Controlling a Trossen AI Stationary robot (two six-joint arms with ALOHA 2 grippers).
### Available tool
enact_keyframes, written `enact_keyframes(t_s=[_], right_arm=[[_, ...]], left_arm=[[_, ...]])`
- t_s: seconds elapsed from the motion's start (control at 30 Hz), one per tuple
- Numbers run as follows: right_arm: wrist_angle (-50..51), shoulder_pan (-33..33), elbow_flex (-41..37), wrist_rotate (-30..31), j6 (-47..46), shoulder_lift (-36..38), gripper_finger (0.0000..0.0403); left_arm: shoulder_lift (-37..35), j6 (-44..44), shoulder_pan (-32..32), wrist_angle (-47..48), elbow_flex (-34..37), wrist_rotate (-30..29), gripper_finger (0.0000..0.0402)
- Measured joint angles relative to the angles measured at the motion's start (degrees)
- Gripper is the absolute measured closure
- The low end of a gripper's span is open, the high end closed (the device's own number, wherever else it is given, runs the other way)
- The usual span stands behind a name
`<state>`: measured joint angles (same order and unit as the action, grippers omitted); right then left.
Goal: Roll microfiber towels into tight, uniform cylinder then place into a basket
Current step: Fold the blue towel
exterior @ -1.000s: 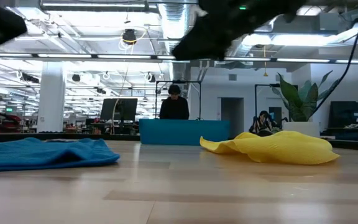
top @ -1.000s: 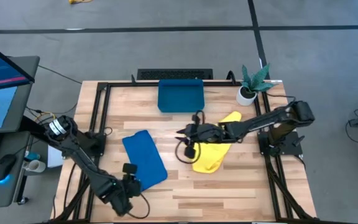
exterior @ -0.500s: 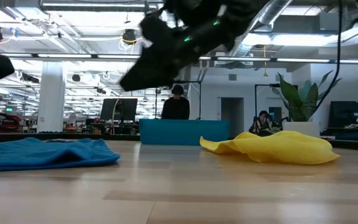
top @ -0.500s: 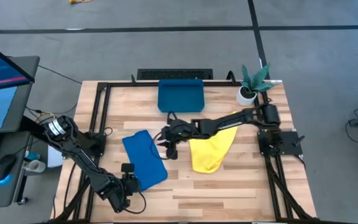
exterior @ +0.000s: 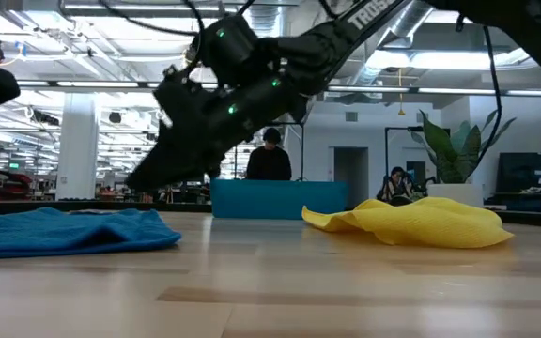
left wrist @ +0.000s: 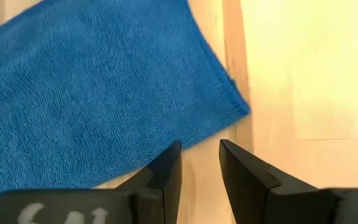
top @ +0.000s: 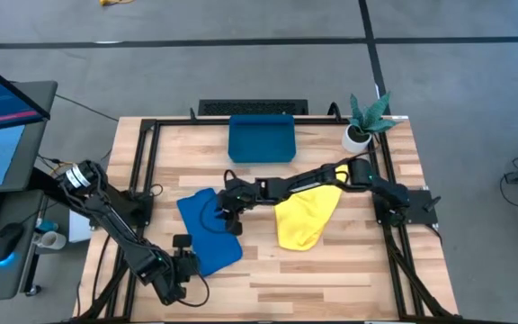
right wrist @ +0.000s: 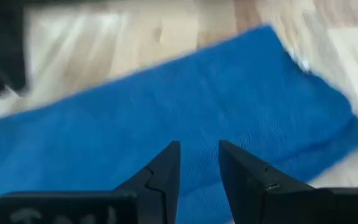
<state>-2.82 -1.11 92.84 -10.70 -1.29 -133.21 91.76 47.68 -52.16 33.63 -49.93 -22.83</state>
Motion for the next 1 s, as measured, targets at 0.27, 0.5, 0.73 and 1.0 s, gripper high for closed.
enact_keyframes(t_s=[0.27,0.5,0.73,1.0], right_arm=[[2.89,0.13,2.47,0.5,-0.16,-2.26,0.0272],[6.63,0.55,2.4,1.79,-0.18,-2.23,0.0272],[10.71,0.45,2.53,2.83,-1.19,-2.07,0.0272],[20.22,0.63,2.66,6.84,-4.89,-0.52,0.0272]], left_arm=[[-1.15,0.04,0.0,0.08,-0.04,0.0,0.0301],[-1.15,0.04,0.0,0.08,-0.04,0.0,0.0301],[-1.15,0.04,0.0,0.08,-0.04,0.0,0.0301],[-1.15,0.09,0.01,0.06,-0.04,-0.01,0.0301]])
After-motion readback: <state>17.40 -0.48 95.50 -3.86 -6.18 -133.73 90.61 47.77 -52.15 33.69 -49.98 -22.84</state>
